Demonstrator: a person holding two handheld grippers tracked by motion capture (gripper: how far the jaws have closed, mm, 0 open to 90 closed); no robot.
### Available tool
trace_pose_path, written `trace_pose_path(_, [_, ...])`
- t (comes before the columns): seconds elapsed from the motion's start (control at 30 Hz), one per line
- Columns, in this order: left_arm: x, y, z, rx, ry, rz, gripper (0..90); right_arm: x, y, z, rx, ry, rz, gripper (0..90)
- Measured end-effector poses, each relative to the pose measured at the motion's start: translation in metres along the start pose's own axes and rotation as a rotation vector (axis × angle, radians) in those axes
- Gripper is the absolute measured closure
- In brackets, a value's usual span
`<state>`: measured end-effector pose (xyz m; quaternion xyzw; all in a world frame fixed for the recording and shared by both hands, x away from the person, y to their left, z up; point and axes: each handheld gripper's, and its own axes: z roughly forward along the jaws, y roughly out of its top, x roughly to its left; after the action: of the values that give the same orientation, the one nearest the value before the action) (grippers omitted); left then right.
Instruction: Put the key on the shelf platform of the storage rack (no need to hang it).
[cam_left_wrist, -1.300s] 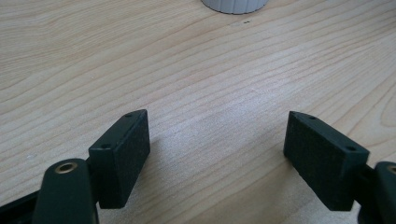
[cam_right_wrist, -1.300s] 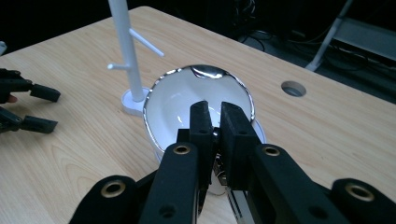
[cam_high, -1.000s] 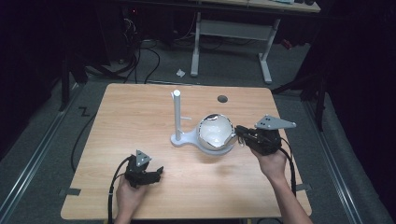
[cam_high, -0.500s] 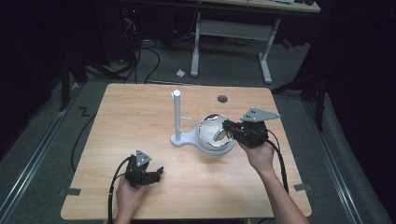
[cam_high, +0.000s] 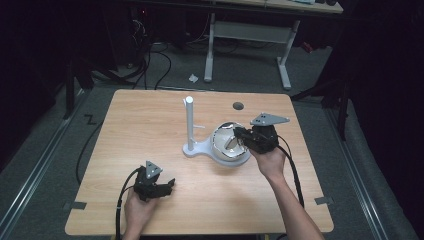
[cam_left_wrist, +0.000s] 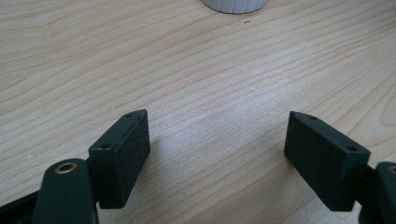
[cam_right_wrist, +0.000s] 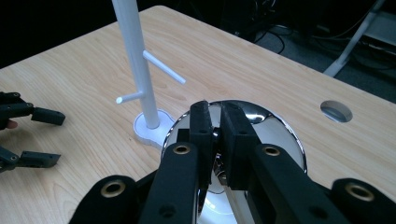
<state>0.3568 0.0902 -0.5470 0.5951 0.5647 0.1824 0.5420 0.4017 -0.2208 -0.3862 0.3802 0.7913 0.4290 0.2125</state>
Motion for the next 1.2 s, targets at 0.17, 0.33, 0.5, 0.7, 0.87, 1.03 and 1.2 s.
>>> trace_pose_path(0.17, [0.0, 0.0, 0.0, -0.001, -0.001, -0.003, 22.9, -0.003, -0.002, 0.007, 0.018, -0.004, 0.013, 84.3])
trace_pose_path(0.33, [0.0, 0.0, 0.0, -0.002, -0.001, -0.008, 22.8, -0.006, -0.005, 0.016, 0.043, -0.015, 0.029, 84.2])
trace_pose_path(0.5, [0.0, 0.0, 0.0, -0.001, 0.0, 0.001, 23.0, -0.01, -0.008, 0.021, 0.046, -0.014, 0.046, 84.2])
trace_pose_path(0.7, [0.0, 0.0, 0.0, -0.001, 0.0, 0.0, 22.9, -0.011, -0.01, 0.024, 0.062, -0.025, 0.05, 84.2])
trace_pose_path(0.87, [0.0, 0.0, 0.0, -0.001, 0.0, 0.0, 22.8, -0.011, -0.011, 0.03, 0.07, -0.026, 0.057, 84.1])
trace_pose_path(1.03, [0.0, 0.0, 0.0, -0.001, 0.0, 0.001, 22.9, -0.008, -0.012, 0.034, 0.072, -0.018, 0.05, 84.1])
trace_pose_path(1.2, [0.0, 0.0, 0.0, -0.001, 0.0, 0.001, 22.8, -0.009, -0.012, 0.039, 0.08, -0.017, 0.054, 84.0])
